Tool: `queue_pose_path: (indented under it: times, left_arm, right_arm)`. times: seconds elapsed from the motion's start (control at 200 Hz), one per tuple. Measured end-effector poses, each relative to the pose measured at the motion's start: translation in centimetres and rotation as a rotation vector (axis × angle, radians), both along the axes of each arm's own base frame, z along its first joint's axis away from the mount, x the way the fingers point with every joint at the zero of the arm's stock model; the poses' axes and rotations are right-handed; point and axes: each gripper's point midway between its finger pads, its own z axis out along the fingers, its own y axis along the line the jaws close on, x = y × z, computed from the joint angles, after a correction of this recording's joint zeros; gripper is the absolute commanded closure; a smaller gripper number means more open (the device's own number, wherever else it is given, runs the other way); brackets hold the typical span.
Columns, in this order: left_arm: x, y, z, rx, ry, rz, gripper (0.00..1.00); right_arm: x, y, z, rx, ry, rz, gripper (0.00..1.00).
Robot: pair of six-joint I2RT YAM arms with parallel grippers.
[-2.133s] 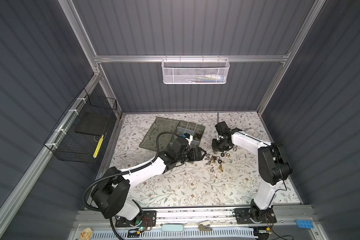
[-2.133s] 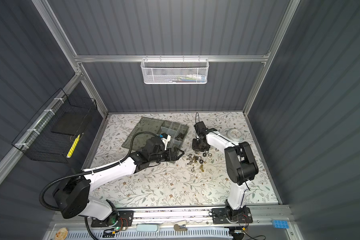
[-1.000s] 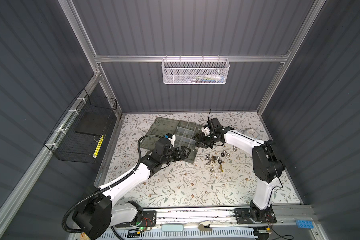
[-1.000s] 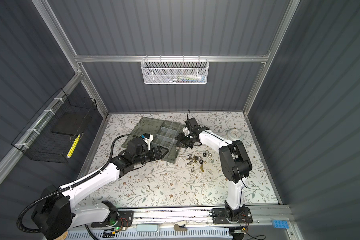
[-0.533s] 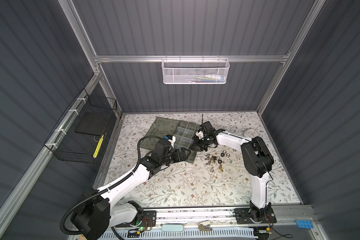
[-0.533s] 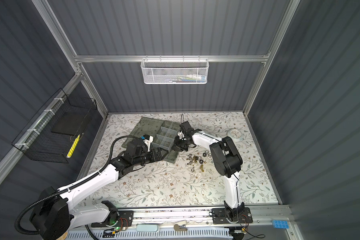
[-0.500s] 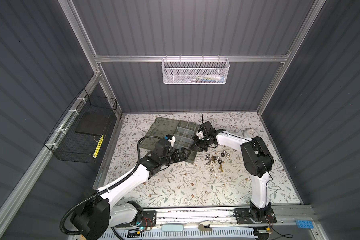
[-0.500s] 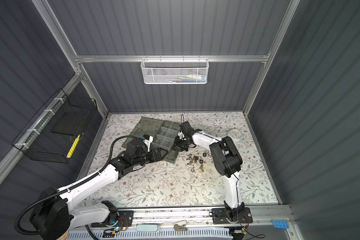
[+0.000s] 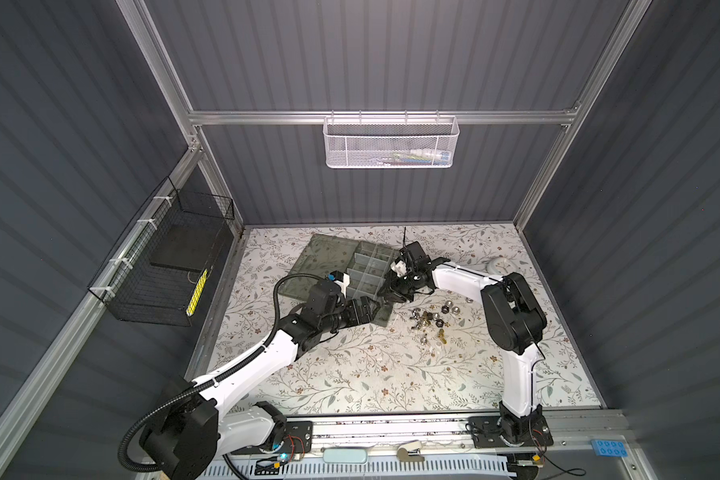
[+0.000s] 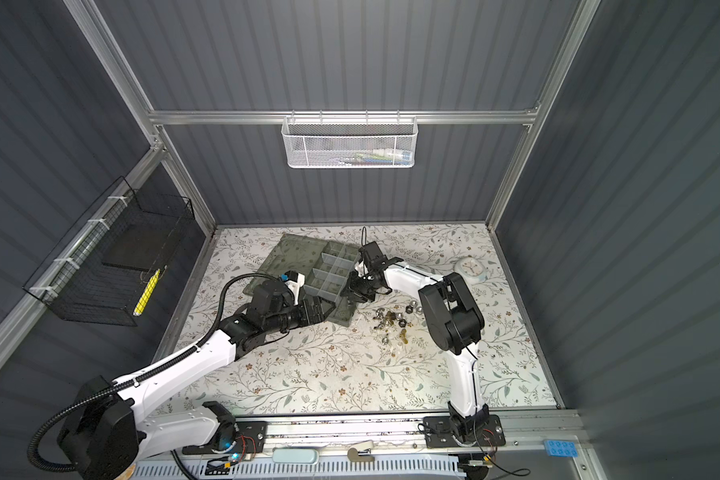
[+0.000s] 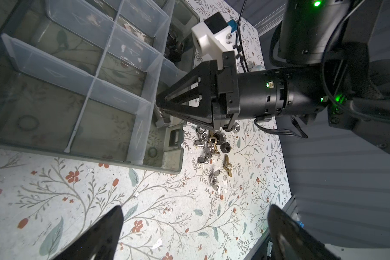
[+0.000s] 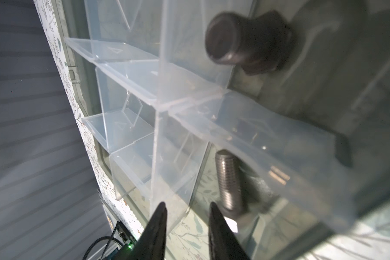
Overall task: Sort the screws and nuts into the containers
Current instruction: 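Lower the silver bolt into a compartment and open the right gripper, then withdraw the open right gripper from the box toward the hardware pile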
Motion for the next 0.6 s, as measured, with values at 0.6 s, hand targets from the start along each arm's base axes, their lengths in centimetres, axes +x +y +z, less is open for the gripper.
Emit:
queue_pose_path:
  times: [0.6]
  left_arm:
    - [-0.2,0.3,-0.1,0.017,0.009,0.009,0.0]
  right_arm:
    - [0.2,-1.8,5.5,-0.023,-0.121,-0.004,0.32]
